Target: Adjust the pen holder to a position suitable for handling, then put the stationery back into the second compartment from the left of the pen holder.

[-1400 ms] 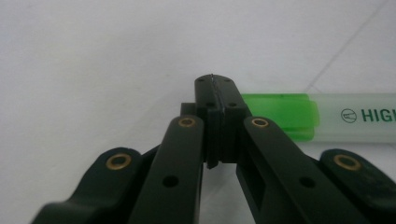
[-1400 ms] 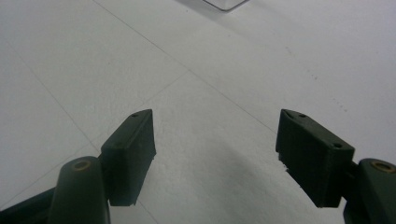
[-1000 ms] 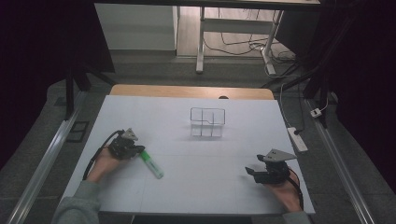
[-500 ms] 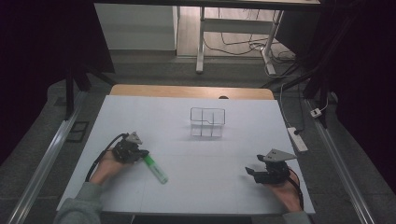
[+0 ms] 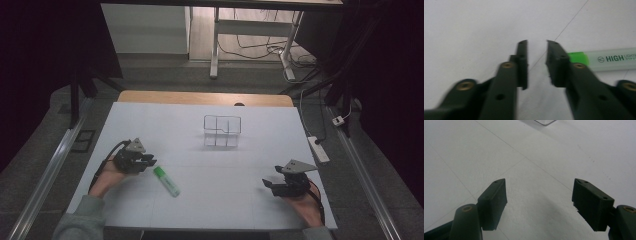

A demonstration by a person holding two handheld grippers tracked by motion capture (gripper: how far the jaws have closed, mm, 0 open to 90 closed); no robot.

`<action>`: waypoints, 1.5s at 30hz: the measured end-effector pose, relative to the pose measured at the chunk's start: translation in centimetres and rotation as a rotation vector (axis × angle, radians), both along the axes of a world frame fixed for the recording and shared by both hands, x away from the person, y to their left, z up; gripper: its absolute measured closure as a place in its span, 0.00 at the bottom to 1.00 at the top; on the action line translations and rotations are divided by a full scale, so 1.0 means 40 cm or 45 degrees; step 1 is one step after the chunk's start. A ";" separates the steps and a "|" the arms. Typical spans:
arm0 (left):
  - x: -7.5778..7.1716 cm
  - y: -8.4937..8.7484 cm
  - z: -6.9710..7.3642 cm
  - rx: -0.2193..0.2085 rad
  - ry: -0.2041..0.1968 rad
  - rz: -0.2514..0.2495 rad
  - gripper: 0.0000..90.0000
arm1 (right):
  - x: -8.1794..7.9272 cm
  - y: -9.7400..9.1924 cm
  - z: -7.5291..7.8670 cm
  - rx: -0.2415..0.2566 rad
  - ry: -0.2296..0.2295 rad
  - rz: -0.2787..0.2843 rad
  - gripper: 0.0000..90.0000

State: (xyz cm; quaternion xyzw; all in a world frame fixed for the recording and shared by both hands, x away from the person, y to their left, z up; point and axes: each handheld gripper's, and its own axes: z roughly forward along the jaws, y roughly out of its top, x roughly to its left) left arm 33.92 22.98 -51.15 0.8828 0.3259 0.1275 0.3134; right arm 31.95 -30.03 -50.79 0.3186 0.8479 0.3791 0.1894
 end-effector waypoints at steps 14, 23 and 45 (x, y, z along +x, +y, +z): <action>-0.020 -0.002 0.029 0.028 -0.014 -0.114 0.43 | -0.002 0.004 -0.001 -0.009 0.002 0.006 0.30; -0.023 -0.006 0.029 0.046 -0.024 -0.114 0.42 | -0.003 0.004 -0.001 -0.009 0.007 0.008 0.30; 0.008 -0.045 0.098 0.295 -0.042 -0.405 0.41 | -0.003 0.003 -0.002 -0.017 0.009 0.010 0.30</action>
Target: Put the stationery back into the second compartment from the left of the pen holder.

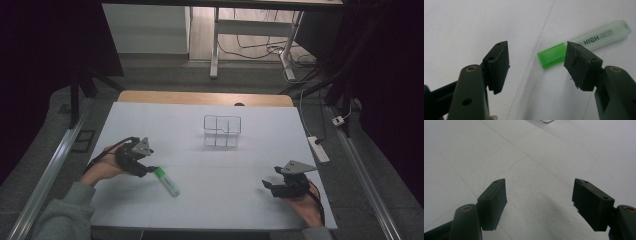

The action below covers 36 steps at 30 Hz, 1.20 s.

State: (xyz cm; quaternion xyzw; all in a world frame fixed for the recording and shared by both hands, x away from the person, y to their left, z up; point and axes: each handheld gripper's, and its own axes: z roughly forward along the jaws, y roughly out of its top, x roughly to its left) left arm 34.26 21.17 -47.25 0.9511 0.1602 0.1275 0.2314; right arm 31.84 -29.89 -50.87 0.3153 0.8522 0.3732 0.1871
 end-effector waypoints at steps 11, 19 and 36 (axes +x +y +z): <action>0.015 -0.058 -0.002 0.176 0.071 -0.308 0.37 | -0.001 0.001 -0.001 0.001 0.001 0.000 0.30; 0.038 -0.080 -0.015 0.204 0.136 -0.425 0.38 | 0.001 0.001 -0.004 0.002 0.007 0.002 0.30; 0.053 -0.107 -0.053 0.250 0.153 -0.613 0.37 | 0.002 0.005 -0.008 -0.004 0.018 0.003 0.30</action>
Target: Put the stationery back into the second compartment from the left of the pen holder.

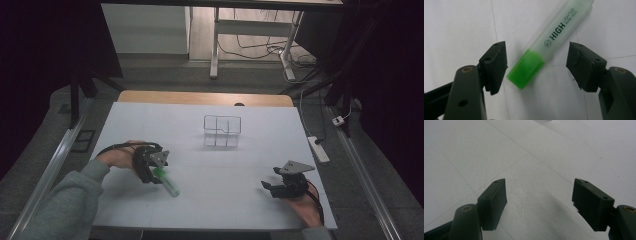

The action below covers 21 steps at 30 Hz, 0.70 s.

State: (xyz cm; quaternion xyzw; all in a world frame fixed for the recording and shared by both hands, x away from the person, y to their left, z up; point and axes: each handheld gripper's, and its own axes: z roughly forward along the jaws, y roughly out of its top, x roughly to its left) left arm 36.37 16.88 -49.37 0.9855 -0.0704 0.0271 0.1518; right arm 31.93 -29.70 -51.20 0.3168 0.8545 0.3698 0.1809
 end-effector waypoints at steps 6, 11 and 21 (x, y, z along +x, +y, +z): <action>-0.001 -0.004 -0.006 0.012 0.015 -0.027 0.37 | 0.001 0.000 -0.001 -0.002 -0.001 -0.002 0.30; 0.000 -0.005 -0.014 0.025 0.028 -0.039 0.39 | 0.002 -0.001 -0.002 -0.003 0.002 0.000 0.30; 0.010 -0.022 -0.037 0.069 0.025 -0.078 0.49 | 0.001 0.001 -0.002 -0.004 0.004 -0.002 0.30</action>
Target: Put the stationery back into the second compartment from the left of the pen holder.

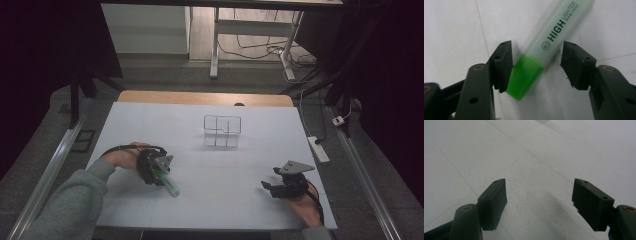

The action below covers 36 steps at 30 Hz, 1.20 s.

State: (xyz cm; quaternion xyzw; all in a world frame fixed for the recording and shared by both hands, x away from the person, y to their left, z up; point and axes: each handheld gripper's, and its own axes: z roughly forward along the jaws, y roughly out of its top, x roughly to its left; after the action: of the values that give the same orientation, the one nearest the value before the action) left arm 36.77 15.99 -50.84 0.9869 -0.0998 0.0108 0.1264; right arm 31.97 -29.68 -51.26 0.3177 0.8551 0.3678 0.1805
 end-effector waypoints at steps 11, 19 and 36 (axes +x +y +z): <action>-0.004 -0.002 0.002 0.010 0.026 -0.083 0.67 | 0.000 0.000 0.000 -0.005 0.003 0.005 0.30; -0.018 -0.006 0.007 0.026 -0.024 -0.103 0.74 | 0.003 0.001 -0.003 0.014 0.010 0.007 0.30; -0.049 0.040 0.075 -0.206 -0.156 0.252 0.74 | -0.002 -0.001 0.004 0.025 -0.006 0.004 0.30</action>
State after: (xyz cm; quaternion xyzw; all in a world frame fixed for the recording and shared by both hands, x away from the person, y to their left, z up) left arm 34.80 17.58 -47.85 0.9760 -0.0084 0.0914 0.1976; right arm 31.88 -29.71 -51.12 0.3172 0.8516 0.3771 0.1787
